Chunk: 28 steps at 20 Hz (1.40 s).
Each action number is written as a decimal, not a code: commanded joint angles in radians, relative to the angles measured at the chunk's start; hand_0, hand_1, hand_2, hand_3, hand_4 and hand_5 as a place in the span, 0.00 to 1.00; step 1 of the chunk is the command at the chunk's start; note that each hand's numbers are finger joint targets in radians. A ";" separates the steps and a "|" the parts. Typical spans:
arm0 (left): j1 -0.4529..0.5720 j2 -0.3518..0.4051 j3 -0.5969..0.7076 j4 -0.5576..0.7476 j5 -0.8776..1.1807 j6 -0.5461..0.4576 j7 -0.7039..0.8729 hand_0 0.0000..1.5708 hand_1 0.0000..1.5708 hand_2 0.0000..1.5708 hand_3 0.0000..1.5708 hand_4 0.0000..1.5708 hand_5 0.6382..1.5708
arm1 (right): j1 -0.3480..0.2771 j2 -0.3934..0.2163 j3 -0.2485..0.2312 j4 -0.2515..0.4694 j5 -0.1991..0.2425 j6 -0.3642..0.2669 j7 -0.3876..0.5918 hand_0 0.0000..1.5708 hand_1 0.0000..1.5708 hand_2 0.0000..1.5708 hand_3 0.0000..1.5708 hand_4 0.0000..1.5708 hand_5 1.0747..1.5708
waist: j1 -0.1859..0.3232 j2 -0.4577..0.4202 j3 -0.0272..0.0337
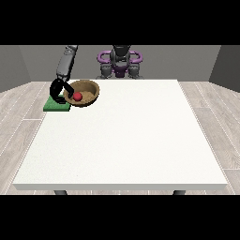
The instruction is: Pick the cup and pour the ball into the bowl, then pick the bowl and place it on the pad
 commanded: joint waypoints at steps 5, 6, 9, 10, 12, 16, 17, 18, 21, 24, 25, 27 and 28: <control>0.055 0.038 0.014 0.064 -0.048 0.012 -0.084 0.00 0.00 0.00 0.00 0.76 0.97 | -0.078 -0.197 0.046 -0.016 0.060 0.095 0.206 1.00 1.00 1.00 0.45 0.67 0.99 | -0.095 -0.011 0.0054; 0.092 0.017 0.019 0.088 -0.042 -0.008 -0.107 0.00 0.00 0.00 0.00 0.77 0.97 | -0.105 -0.236 0.039 -0.030 0.054 0.105 0.271 1.00 1.00 1.00 0.43 0.69 0.99 | -0.090 -0.042 0.0047; 0.091 0.088 0.061 0.137 -0.014 -0.048 -0.138 0.00 0.00 0.00 0.00 0.77 0.97 | -0.099 -0.250 -0.008 -0.024 0.016 0.136 0.229 1.00 1.00 1.00 0.43 0.68 0.99 | -0.113 0.005 0.0056; 0.092 0.097 0.075 0.189 -0.015 -0.038 -0.139 0.00 0.00 0.00 0.00 0.77 0.97 | -0.095 -0.243 0.025 -0.059 0.029 0.161 0.266 1.00 1.00 1.00 0.37 0.70 0.99 | -0.152 -0.024 0.0051; 0.129 0.118 0.096 0.206 -0.026 -0.050 -0.194 0.00 0.00 0.00 0.00 0.77 0.97 | -0.053 -0.250 0.003 -0.057 0.014 0.181 0.219 1.00 1.00 1.00 0.37 0.70 0.99 | -0.170 -0.006 0.0051; 0.174 0.118 0.078 0.220 -0.046 -0.057 -0.241 0.00 0.00 0.00 0.00 0.77 0.98 | -0.022 -0.223 -0.006 -0.062 0.013 0.172 0.201 1.00 1.00 1.00 0.37 0.70 0.99 | -0.170 -0.019 0.0056; 0.150 0.078 0.044 0.167 -0.049 -0.007 -0.213 0.00 0.00 0.00 0.00 0.77 0.98 | -0.057 -0.281 -0.009 -0.036 0.017 0.227 0.236 1.00 1.00 1.00 0.34 0.70 0.99 | -0.154 -0.024 0.0060; 0.160 0.137 0.089 0.259 -0.051 -0.051 -0.289 0.00 0.00 0.00 0.00 0.77 0.98 | -0.060 -0.245 0.012 -0.088 0.020 0.207 0.264 1.00 1.00 1.00 0.24 0.71 0.99 | -0.176 -0.005 0.0052; 0.156 0.109 0.076 0.205 -0.022 -0.053 -0.276 0.00 0.00 0.00 0.00 0.77 0.98 | -0.047 -0.236 -0.058 -0.010 -0.012 0.172 0.168 1.00 1.00 1.00 0.27 0.68 0.99 | -0.132 0.055 0.0063; 0.133 0.157 0.083 0.241 -0.037 -0.058 -0.319 0.00 0.00 0.00 0.00 0.77 0.98 | -0.089 -0.174 -0.040 -0.035 -0.014 0.138 0.205 1.00 1.00 1.00 0.28 0.68 1.00 | -0.129 0.081 0.0059; 0.154 0.133 0.061 0.210 -0.036 -0.049 -0.294 0.00 0.00 0.00 0.00 0.77 0.98 | -0.047 -0.173 -0.047 -0.003 -0.008 0.146 0.156 1.00 1.00 1.00 0.29 0.67 1.00 | -0.130 0.052 0.0064; 0.148 0.129 0.063 0.222 -0.028 -0.026 -0.275 0.00 0.00 0.00 0.00 0.77 0.98 | -0.045 -0.129 -0.047 0.001 -0.019 0.140 0.143 1.00 1.00 1.00 0.34 0.66 1.00 | -0.135 0.043 0.0064; 0.192 0.094 0.050 0.214 -0.020 -0.063 -0.300 0.00 0.00 0.00 0.00 0.77 0.98 | -0.055 -0.170 -0.060 0.013 -0.026 0.154 0.182 1.00 1.00 1.00 0.34 0.65 1.00 | -0.109 0.015 0.0062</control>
